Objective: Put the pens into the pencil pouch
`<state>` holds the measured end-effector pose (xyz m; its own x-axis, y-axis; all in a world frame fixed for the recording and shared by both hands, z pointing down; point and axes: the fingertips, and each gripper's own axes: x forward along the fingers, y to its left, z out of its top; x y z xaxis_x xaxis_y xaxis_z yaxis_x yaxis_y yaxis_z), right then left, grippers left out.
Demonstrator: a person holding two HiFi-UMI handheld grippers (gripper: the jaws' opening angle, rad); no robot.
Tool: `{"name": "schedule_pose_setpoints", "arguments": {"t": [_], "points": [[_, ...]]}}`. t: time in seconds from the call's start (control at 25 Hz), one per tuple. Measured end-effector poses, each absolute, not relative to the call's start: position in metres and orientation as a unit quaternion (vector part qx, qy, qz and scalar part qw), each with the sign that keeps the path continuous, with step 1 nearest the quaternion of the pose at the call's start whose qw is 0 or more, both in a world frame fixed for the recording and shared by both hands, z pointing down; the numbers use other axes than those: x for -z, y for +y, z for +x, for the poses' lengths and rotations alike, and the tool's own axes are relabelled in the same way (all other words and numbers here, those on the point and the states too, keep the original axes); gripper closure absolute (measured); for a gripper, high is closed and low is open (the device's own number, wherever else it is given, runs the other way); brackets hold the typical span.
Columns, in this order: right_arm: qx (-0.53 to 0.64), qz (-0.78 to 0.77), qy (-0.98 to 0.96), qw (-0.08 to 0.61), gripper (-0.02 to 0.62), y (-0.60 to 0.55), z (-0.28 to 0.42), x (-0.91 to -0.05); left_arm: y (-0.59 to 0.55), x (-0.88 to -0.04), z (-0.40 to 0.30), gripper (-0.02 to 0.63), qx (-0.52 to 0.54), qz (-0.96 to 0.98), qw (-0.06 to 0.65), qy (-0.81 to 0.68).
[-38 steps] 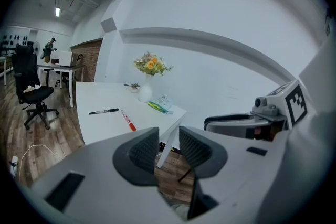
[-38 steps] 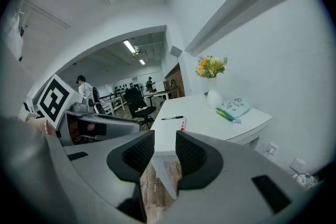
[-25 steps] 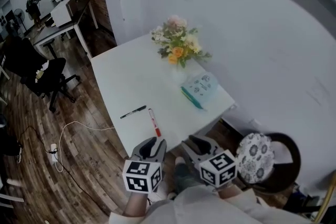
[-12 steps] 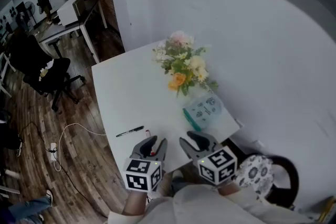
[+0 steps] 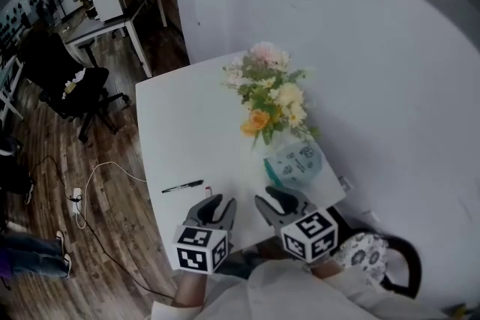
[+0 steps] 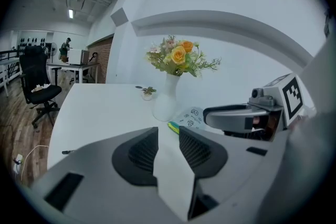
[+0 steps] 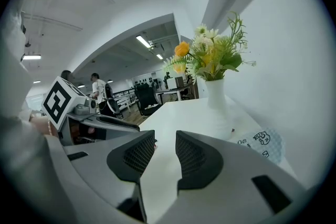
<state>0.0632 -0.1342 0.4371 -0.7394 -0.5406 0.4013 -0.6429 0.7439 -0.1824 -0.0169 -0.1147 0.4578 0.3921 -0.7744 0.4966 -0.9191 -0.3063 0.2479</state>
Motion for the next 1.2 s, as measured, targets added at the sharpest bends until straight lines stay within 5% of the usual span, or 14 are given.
{"name": "schedule_pose_setpoints", "arguments": {"t": [1.2], "points": [[-0.168,0.422,-0.859,0.236,0.476,-0.152,0.088,-0.475,-0.115,-0.482,-0.032,0.489,-0.156,0.818,0.296,-0.468]]}}
